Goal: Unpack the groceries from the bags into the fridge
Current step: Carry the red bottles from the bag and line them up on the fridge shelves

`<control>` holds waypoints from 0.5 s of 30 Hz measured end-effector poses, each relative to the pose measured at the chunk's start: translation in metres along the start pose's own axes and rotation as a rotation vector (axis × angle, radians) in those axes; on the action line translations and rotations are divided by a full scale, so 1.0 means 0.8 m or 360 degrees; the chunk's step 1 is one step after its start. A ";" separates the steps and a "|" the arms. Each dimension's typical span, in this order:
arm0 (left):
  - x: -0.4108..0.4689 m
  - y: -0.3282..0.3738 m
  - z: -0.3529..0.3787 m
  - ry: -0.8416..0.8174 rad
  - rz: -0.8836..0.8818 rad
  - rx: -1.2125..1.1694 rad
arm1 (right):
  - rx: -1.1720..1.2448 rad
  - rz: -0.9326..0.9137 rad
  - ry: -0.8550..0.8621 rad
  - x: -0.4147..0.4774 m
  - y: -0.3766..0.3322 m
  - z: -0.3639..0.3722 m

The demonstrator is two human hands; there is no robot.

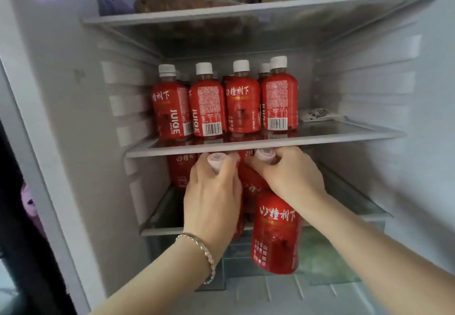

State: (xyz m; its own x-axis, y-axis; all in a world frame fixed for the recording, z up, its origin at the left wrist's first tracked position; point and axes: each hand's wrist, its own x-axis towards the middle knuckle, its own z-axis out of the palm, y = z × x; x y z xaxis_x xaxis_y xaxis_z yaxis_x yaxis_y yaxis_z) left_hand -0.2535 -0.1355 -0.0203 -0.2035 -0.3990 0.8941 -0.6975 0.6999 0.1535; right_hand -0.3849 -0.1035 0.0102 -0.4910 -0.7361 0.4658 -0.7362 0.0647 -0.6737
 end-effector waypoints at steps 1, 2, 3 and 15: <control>-0.004 0.000 0.004 -0.0010 -0.0017 -0.0014 | -0.0014 -0.0016 -0.0001 -0.001 0.000 -0.002; -0.007 -0.002 0.008 -0.0027 -0.0044 0.0005 | -0.0025 -0.0032 0.0009 -0.002 0.000 -0.002; -0.011 -0.006 0.014 -0.0060 -0.0073 0.0059 | -0.0032 -0.0037 0.0032 -0.003 0.000 -0.001; -0.036 -0.034 0.050 -0.0044 0.0051 0.0125 | -0.0081 -0.0084 0.0105 -0.023 0.004 0.007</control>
State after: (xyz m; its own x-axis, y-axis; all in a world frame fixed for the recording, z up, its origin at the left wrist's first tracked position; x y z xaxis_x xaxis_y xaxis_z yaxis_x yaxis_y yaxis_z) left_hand -0.2562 -0.1665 -0.0672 -0.2447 -0.3942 0.8858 -0.7420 0.6642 0.0907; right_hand -0.3758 -0.0932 -0.0040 -0.4794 -0.6937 0.5376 -0.7836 0.0624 -0.6182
